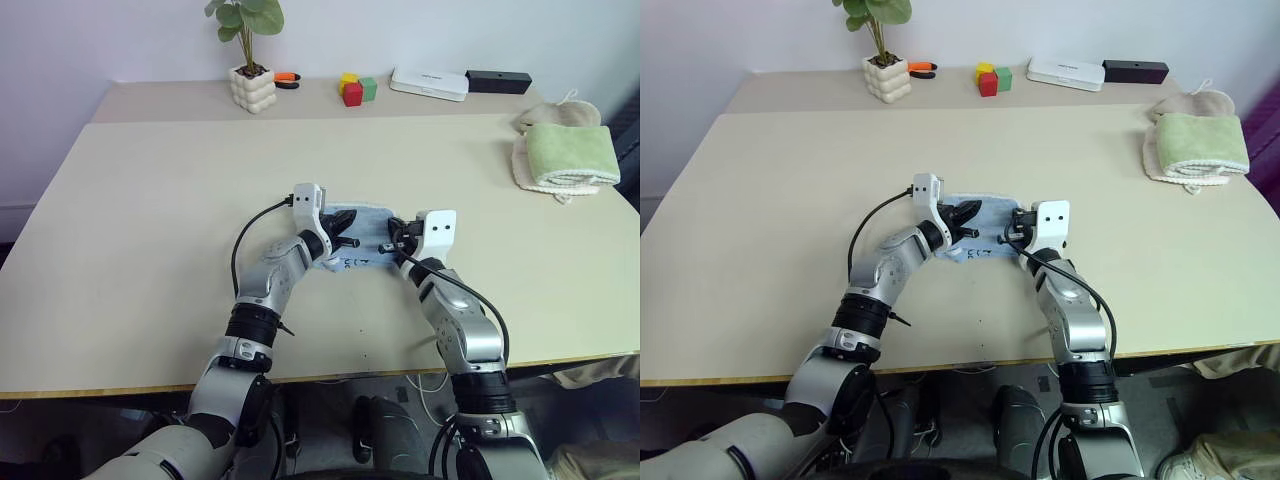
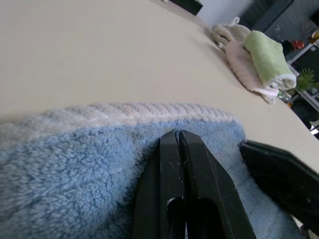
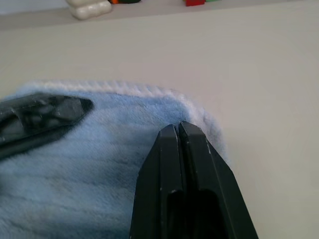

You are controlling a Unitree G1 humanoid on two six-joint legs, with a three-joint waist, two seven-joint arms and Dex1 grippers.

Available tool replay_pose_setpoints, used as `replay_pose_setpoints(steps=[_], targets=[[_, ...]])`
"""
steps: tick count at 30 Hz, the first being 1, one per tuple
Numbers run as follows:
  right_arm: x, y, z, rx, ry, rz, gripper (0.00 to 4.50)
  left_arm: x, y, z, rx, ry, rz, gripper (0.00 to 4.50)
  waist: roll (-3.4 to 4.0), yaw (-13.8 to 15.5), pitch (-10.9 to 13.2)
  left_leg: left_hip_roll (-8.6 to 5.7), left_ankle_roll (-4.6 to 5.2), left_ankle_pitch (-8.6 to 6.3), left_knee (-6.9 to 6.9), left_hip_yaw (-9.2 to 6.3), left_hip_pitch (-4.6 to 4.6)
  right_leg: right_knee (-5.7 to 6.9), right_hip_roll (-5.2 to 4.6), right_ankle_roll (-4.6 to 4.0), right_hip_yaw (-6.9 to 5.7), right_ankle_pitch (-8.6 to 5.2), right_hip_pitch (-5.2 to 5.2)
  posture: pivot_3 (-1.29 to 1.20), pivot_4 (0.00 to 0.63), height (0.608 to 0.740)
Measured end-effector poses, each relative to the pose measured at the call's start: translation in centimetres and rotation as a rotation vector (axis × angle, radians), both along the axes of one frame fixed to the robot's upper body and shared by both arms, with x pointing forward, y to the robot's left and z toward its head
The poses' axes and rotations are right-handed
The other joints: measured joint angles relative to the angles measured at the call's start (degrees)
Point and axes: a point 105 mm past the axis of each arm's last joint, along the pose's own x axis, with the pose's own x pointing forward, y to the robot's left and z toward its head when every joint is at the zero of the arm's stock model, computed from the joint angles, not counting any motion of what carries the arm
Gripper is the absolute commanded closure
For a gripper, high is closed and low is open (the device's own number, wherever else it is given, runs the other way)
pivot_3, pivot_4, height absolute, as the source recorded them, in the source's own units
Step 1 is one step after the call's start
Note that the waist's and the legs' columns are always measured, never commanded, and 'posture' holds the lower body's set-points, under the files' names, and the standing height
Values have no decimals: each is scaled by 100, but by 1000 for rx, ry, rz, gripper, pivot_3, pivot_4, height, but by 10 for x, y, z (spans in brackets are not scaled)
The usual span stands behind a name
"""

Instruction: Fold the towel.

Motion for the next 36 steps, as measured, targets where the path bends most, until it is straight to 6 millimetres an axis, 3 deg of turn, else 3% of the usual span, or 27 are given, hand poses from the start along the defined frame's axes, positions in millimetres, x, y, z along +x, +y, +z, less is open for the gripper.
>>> replay_pose_setpoints(steps=[1,4,7,11,14,18,21,27,36], targets=[[0,-1,0,-5,0,-2,4457,0,2,0,2,-1,-1,4465,0,-7,0,0,0,0,0,0,1,3,0,0,0,0,0,0,150,740],[0,-1,1,11,-4,18,3686,-1,8,-2,-1,7,-1,4500,0,-12,0,1,-1,0,0,0,5,12,0,0,2,0,0,0,150,740],[0,0,4,30,-10,37,2172,-2,17,-5,3,3,15,3622,0,-11,0,1,-1,0,1,0,7,21,-1,0,2,0,-1,0,150,740],[6,-5,20,27,-47,45,36,-1,24,9,10,-65,23,1588,0,4,0,1,-1,1,4,0,6,28,-3,-1,4,0,-4,0,150,740],[14,-27,45,24,-96,10,0,-4,23,27,-15,-138,-6,44,0,11,0,1,-1,1,5,0,5,28,-5,-1,4,0,-4,0,150,740],[19,-59,74,70,-146,-45,0,-9,25,42,-10,-220,-47,44,1,5,0,0,-2,1,4,1,6,32,-4,-1,3,-1,-5,0,150,740],[18,-67,75,137,-100,-23,0,-11,27,44,7,-244,-77,44,1,-4,0,0,-2,1,4,1,7,37,-4,-2,4,-1,-7,0,150,740],[6,-33,60,250,106,231,0,-20,51,59,36,-339,-172,44,4,-19,0,5,-3,1,1,3,6,45,-3,-3,7,-1,-18,0,150,740],[-2,-11,22,201,359,292,0,-66,103,52,97,-426,-423,44,6,1,-2,12,-1,0,1,4,4,45,-10,-4,8,-2,-19,0,150,740]])
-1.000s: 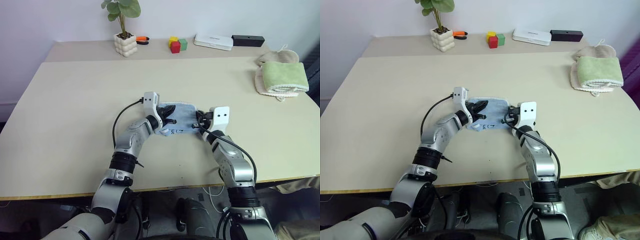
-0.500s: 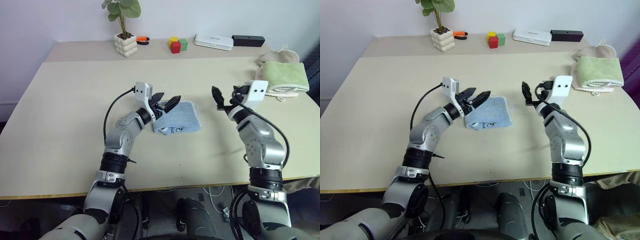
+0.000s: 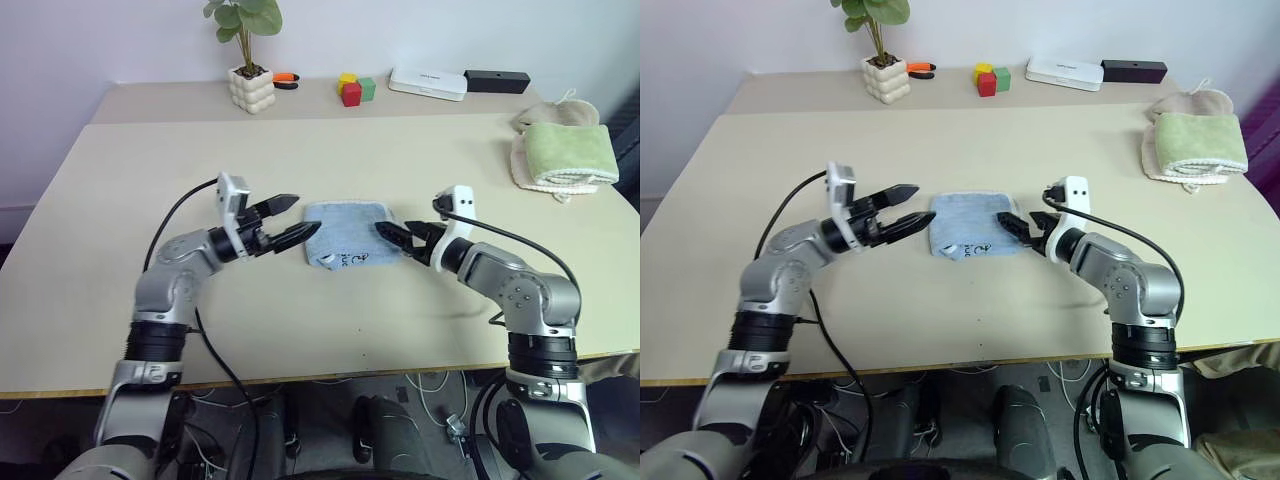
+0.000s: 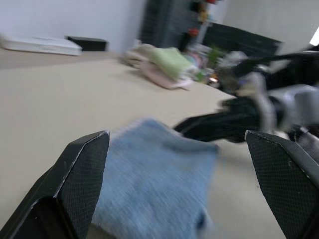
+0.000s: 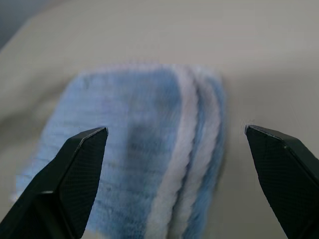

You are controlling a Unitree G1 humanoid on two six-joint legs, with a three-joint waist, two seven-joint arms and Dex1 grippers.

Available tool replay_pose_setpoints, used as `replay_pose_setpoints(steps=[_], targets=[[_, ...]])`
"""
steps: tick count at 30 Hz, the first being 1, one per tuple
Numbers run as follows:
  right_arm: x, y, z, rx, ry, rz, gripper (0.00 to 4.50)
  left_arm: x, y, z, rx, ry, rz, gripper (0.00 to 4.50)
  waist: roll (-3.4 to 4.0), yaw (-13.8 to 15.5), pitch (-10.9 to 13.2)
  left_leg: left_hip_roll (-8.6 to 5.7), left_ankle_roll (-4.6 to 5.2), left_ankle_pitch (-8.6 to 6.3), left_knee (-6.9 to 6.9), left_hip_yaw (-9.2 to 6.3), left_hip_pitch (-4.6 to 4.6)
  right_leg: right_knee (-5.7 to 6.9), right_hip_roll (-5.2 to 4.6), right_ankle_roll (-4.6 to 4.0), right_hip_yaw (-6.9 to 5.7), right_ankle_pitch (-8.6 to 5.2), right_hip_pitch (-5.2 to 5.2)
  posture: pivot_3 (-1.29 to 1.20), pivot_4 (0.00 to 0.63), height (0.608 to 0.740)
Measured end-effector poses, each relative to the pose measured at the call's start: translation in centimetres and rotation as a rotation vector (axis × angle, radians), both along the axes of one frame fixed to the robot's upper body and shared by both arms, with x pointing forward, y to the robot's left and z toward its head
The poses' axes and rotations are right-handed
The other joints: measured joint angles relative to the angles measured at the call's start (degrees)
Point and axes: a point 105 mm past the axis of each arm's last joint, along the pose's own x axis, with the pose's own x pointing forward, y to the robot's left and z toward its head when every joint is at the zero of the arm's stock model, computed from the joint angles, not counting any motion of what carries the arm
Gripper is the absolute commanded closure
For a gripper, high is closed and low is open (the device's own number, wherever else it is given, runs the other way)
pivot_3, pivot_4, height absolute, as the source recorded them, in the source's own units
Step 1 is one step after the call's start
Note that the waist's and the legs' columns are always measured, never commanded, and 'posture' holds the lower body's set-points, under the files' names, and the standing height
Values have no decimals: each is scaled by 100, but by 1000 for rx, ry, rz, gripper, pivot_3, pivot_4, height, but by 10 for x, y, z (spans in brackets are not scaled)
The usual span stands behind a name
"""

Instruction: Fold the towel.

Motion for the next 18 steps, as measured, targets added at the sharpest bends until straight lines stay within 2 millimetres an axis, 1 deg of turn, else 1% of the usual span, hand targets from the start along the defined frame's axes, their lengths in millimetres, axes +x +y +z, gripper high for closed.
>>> replay_pose_setpoints(steps=[2,4,7,8,10,13,16,17,18], targets=[[2,0,-8,1,35,-7,0,-8,10,1,15,-4,-25,44,0,-7,0,0,0,0,0,0,0,0,0,0,0,0,-1,0,150,740],[4,2,-8,10,48,-2,0,-13,16,3,18,1,-38,44,0,-15,0,1,-3,2,0,0,0,1,1,0,0,0,-2,0,150,740],[7,8,-6,6,60,24,0,-18,15,5,17,-9,-47,44,1,-4,0,0,-3,2,0,0,0,1,1,0,0,0,-1,0,150,740],[8,10,-6,12,63,38,246,-18,16,5,14,-8,-46,7,1,-6,0,0,-3,2,0,0,0,0,1,0,0,0,0,0,150,740],[7,12,-7,35,80,61,871,-19,16,4,16,-7,-31,0,0,-12,0,0,-3,2,-1,0,0,1,1,0,0,0,0,0,150,740],[6,21,-11,90,125,97,2312,-20,15,4,13,-13,-11,0,1,-26,0,0,-5,3,-2,0,0,1,4,0,0,0,-1,0,150,740],[7,22,-9,127,131,118,3896,-18,12,5,-6,-17,7,0,1,-5,0,-1,-4,3,-2,2,-1,0,3,1,1,0,-1,0,150,740],[7,20,-7,140,128,115,4336,-18,11,5,-9,-18,9,0,1,-4,0,-1,-5,3,-2,2,0,0,2,1,1,0,-1,0,150,740],[9,18,-4,151,124,104,4437,-17,11,4,-12,-19,10,0,1,-4,0,-1,-5,3,-2,2,0,1,2,1,1,0,-1,0,150,740]])
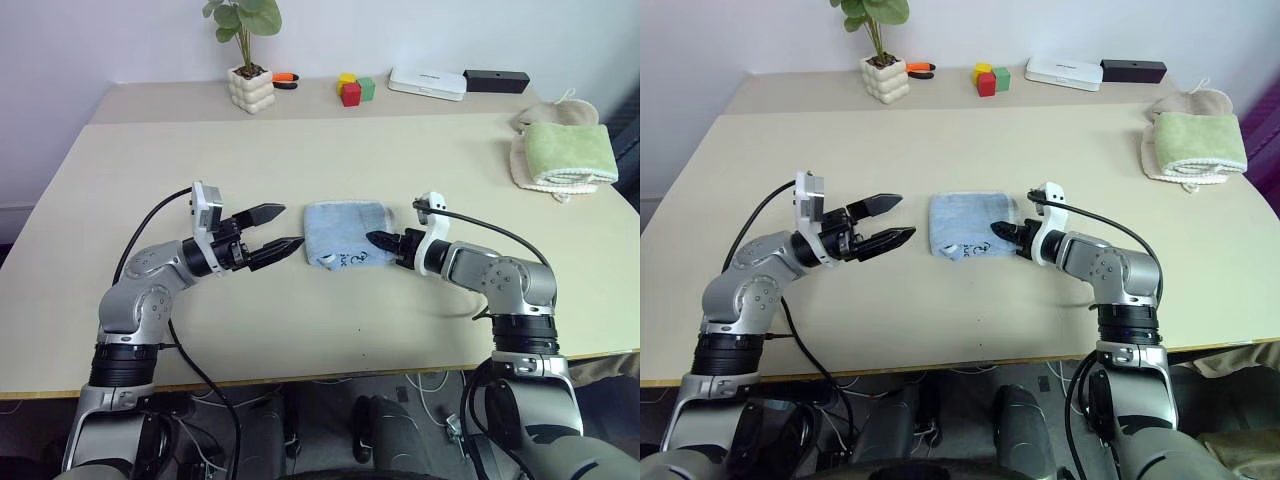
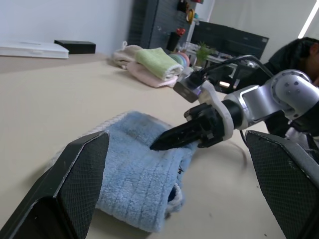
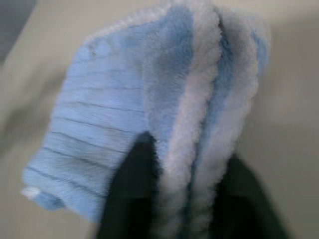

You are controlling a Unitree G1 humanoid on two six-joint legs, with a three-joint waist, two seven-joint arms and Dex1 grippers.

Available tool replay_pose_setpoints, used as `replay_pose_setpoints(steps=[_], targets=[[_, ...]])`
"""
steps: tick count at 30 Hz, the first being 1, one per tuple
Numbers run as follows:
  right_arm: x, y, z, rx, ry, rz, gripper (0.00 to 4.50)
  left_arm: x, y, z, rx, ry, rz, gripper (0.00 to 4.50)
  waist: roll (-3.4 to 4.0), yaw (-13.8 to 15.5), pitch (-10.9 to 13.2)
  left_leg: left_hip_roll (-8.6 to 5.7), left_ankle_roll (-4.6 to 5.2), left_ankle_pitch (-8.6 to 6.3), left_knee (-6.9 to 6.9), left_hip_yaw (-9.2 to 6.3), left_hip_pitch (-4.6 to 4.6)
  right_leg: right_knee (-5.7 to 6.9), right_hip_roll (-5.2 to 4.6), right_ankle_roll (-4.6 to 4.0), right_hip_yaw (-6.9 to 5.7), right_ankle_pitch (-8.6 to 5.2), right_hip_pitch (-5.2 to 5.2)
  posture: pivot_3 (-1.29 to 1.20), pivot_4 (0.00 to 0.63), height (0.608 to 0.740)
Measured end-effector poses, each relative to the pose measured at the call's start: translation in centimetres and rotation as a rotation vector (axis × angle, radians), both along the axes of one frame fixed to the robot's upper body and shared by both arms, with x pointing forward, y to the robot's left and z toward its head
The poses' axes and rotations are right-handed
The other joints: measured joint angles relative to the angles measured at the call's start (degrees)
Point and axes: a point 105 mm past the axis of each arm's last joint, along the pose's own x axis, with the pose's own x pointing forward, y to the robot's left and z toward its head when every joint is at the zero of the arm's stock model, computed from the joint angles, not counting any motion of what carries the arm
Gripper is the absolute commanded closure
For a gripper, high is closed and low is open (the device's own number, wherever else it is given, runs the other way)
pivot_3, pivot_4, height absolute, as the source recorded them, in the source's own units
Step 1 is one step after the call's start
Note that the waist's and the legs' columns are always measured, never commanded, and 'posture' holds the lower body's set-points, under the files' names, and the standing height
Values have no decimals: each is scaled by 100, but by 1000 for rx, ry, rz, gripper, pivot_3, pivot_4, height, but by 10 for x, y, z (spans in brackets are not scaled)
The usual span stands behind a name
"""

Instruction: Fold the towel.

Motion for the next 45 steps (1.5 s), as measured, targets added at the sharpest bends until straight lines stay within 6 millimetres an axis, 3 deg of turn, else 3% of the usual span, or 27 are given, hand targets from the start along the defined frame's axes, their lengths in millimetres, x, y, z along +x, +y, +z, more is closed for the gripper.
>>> replay_pose_setpoints(steps=[4,9,14,19,23,26,33,36,42,43,45], targets=[[6,-22,13,85,-21,-109,4437,10,-7,-4,-29,11,1,0,0,25,0,-2,0,1,1,0,-1,-1,-1,0,-1,0,2,0,150,740],[5,-61,43,211,-126,-312,4437,18,-29,0,-69,3,-76,0,1,15,0,-7,-1,1,0,1,-2,0,1,0,-1,0,-1,0,150,740],[-24,-139,64,259,-265,-723,4437,34,-48,-2,-85,10,-156,0,0,75,-1,-10,0,0,1,0,-2,-1,1,1,-2,0,1,0,150,740],[-51,-186,57,331,-293,-1032,4437,42,-66,0,-110,-4,-221,0,3,5,-3,-9,12,-7,-2,-1,0,-1,5,1,-1,0,1,0,150,740],[-47,-192,17,441,-193,-1164,4437,40,-91,6,-147,-23,-285,0,9,-35,-5,-10,10,-4,-3,2,2,-1,6,1,4,0,0,0,150,740],[-41,-194,-7,467,-123,-1224,4437,38,-98,3,-143,-23,-300,0,19,-36,-4,-10,0,2,-4,3,2,0,7,1,5,0,0,0,150,740],[-41,-196,-12,320,-98,-1258,4437,34,-75,-9,-100,-7,-281,0,25,-12,-8,-8,4,0,-2,0,4,1,4,1,7,0,3,0,150,740],[-46,-201,-15,272,-91,-1268,3432,36,-69,-9,-99,-16,-254,0,25,12,-8,-6,19,-9,1,-1,4,0,-1,1,7,0,6,0,150,740],[-45,-200,-13,226,-80,-1285,392,32,-82,-12,-141,-23,-246,0,27,-21,-9,-8,21,-10,-1,-1,4,0,1,1,7,-1,5,0,150,740],[-46,-202,-10,198,-88,-1291,62,32,-84,-15,-148,-17,-244,0,29,-21,-8,-9,22,-10,-1,-1,4,0,1,1,7,0,4,0,150,740],[-46,-207,1,120,-129,-1295,62,31,-85,-18,-155,-10,-237,0,29,-16,-8,-10,23,-11,-1,-1,4,0,1,1,7,-1,5,0,150,740]])
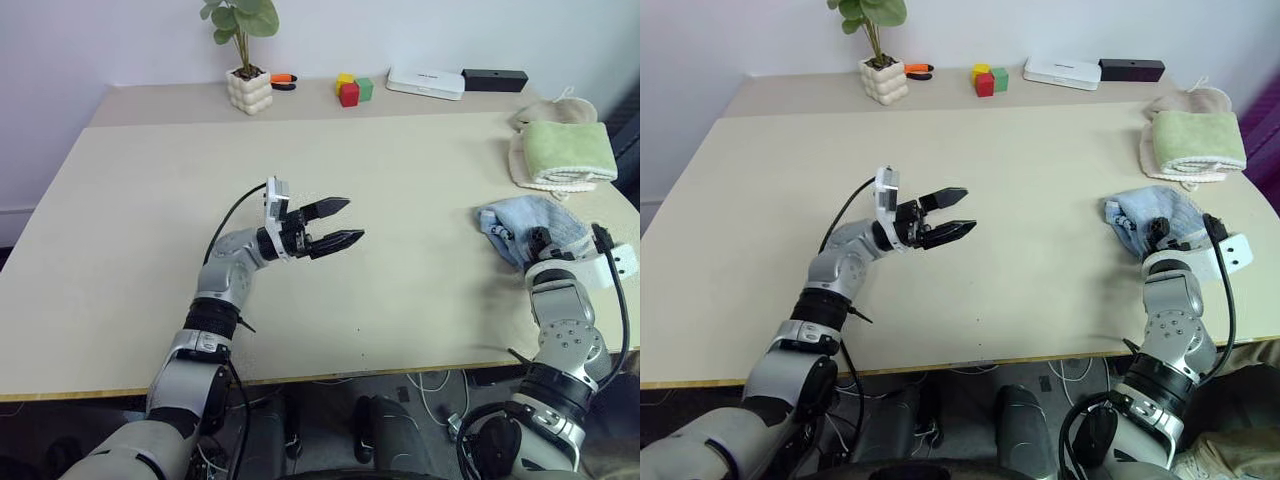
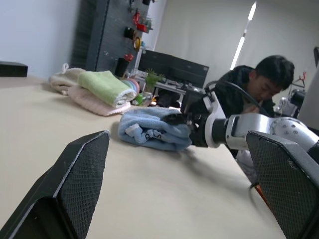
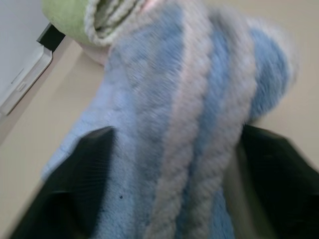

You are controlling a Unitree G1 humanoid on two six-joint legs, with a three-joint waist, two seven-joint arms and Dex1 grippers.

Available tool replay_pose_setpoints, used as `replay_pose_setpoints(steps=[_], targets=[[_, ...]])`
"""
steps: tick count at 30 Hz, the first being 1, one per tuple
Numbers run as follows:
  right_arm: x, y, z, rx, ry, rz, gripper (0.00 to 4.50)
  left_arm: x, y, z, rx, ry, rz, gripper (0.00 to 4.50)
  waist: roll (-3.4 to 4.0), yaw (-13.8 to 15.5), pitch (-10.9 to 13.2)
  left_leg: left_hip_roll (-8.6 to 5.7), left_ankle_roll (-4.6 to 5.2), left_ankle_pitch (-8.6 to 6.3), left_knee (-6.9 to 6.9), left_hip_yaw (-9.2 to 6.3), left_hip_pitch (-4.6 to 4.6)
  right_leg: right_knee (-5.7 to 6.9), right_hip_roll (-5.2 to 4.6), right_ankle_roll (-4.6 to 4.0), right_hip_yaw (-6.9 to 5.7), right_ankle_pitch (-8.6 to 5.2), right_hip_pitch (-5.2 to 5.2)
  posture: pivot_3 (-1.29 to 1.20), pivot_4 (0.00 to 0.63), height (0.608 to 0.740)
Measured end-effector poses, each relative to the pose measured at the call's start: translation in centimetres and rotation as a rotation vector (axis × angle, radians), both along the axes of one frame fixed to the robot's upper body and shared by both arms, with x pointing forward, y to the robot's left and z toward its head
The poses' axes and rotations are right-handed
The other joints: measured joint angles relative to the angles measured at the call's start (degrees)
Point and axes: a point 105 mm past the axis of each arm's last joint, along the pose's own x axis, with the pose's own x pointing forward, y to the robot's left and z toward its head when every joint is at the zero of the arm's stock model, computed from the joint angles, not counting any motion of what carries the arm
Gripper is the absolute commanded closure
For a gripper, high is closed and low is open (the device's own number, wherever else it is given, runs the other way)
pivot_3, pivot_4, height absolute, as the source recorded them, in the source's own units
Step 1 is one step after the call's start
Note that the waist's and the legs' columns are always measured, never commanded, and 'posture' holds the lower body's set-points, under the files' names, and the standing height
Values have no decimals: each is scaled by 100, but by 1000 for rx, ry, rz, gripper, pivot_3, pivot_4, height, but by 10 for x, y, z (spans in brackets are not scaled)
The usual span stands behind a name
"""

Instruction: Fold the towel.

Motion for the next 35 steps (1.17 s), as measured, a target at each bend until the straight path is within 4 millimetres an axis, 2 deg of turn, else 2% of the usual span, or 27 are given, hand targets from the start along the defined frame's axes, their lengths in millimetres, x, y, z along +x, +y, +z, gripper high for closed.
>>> replay_pose_setpoints(steps=[7,10,12,15,17,19,21,22,23,25,27,30,35], targets=[[-15,-42,32,-362,139,-162,62,1,1,0,-6,-16,37,0,0,-2,0,-2,1,-1,0,1,0,0,0,1,0,-1,0,0,150,740],[-10,-44,41,-466,168,-181,62,3,8,2,3,-29,64,0,1,-28,-1,0,-2,1,-2,2,3,0,4,0,1,-1,-2,0,150,740],[-1,-38,47,-507,159,-172,62,4,15,2,12,-38,85,0,2,-44,-1,1,-18,10,-3,3,3,1,6,0,2,-1,-3,0,150,740],[25,-12,65,-571,59,-36,62,8,29,5,24,-51,132,0,2,-40,0,1,-21,13,-3,5,4,1,6,1,3,-1,-2,0,150,740],[49,30,86,-666,-74,198,62,10,40,5,46,-58,161,0,5,-47,1,3,-13,8,-3,4,4,1,6,1,3,-1,-3,0,150,740],[60,84,100,-770,-204,496,62,10,49,5,74,-75,176,0,5,-39,1,6,-9,6,-6,3,4,0,8,1,2,-1,-3,0,150,740],[48,142,101,-873,-343,829,62,10,68,2,119,-87,210,0,4,4,1,11,-9,5,-10,-2,3,-1,8,3,-3,-8,-2,0,150,740],[34,163,96,-898,-397,996,62,10,81,0,147,-87,237,0,3,35,2,12,-9,5,-10,-5,-1,-3,7,6,-3,-11,0,0,150,740],[22,177,88,-895,-427,1129,62,10,95,-1,167,-85,271,0,1,48,2,12,-10,5,-7,-7,-3,-6,4,7,-4,-11,2,0,150,740],[-1,188,68,-876,-422,1375,62,6,119,-4,206,-78,321,0,-1,60,4,3,14,-9,6,-6,-6,-10,-10,8,-2,-10,8,0,150,740],[-13,191,59,-869,-413,1519,62,1,134,-3,228,-74,349,0,-2,40,6,4,35,-23,36,-6,-8,-13,-12,8,-1,-10,16,0,150,740],[-15,196,63,-879,-451,1592,62,-8,135,1,233,-87,334,0,-2,21,6,12,34,-35,68,-11,-9,-9,-11,-13,-3,-19,24,0,150,740],[-6,201,64,-900,-474,1599,62,-21,133,-6,247,-59,342,0,-2,32,6,13,37,-32,69,-13,-12,-2,-11,-14,-4,-19,21,0,150,740]])
